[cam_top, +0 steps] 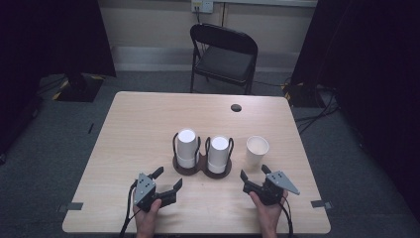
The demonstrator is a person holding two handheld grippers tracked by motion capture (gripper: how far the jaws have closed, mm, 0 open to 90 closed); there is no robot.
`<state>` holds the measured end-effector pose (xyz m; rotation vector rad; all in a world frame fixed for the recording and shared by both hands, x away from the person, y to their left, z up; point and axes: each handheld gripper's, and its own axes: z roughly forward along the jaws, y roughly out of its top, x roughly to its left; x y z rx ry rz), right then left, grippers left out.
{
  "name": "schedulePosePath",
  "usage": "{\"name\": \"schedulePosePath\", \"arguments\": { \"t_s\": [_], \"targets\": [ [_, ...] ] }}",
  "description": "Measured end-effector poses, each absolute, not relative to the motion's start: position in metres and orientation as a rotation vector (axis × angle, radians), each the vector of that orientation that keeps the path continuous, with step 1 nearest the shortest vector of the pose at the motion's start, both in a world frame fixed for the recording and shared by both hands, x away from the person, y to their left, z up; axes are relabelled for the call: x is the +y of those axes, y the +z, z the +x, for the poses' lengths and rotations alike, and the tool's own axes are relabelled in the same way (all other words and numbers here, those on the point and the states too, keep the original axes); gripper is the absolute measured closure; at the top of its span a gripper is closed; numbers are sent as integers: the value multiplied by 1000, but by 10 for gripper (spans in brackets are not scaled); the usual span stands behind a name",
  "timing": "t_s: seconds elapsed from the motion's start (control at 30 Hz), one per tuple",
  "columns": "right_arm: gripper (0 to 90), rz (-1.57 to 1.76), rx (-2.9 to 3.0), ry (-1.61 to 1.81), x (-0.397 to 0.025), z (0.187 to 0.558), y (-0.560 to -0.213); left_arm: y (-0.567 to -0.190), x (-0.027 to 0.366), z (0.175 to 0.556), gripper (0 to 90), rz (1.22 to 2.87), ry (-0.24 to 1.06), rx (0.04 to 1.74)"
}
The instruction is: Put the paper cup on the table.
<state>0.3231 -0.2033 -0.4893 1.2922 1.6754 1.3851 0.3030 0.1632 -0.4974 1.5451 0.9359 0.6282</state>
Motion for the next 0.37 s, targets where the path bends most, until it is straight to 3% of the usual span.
{"name": "schedulePosePath", "arguments": {
  "t_s": [0.37],
  "targets": [
    [145,1241,1656,1355,-186,308,-495,-497,162,303,182,1548,637,940]
  ]
}}
